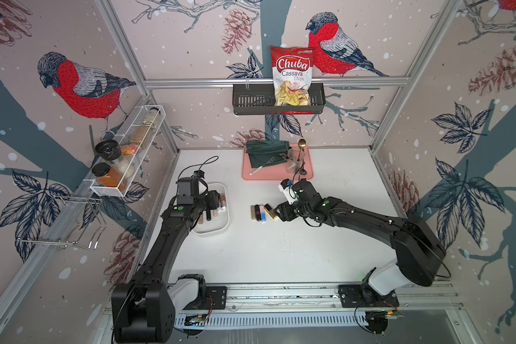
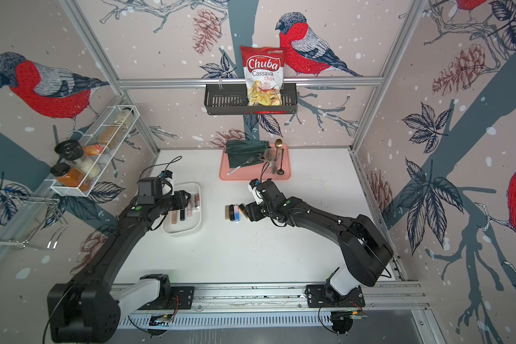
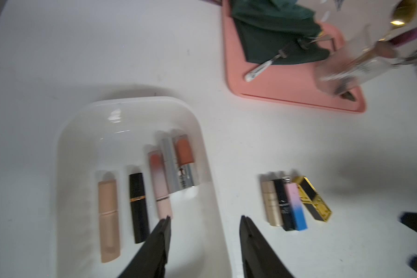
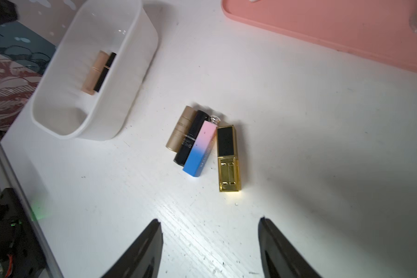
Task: Put the lipstick into the storage box
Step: Place the lipstick in the storage box.
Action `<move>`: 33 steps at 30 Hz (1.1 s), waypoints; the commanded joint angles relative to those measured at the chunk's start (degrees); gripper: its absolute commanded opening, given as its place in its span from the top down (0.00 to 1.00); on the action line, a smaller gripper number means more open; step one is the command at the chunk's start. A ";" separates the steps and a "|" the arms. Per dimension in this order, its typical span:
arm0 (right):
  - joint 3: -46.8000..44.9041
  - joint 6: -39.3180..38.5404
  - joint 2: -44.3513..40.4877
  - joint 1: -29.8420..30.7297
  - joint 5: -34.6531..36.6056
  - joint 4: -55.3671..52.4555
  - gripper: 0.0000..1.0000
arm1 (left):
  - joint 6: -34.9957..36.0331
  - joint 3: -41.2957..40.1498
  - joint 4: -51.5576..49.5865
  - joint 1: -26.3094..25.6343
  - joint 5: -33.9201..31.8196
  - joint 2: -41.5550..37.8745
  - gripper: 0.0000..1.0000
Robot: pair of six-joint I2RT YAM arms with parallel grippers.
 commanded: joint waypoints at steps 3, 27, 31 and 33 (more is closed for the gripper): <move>2.38 -2.64 4.97 1.04 3.87 -4.06 0.33 | -4.74 -6.39 7.32 0.15 19.65 -7.56 0.47; 11.26 -5.41 18.16 4.10 11.46 -6.84 0.30 | -5.99 -8.66 10.11 -2.89 24.43 -8.44 0.42; 11.73 -5.71 19.41 3.64 11.66 -6.74 0.30 | -5.95 -8.62 10.02 -3.09 24.08 -8.55 0.41; 11.90 -5.68 20.01 3.33 11.68 -6.66 0.30 | -5.89 -8.58 9.93 -3.17 24.02 -8.55 0.41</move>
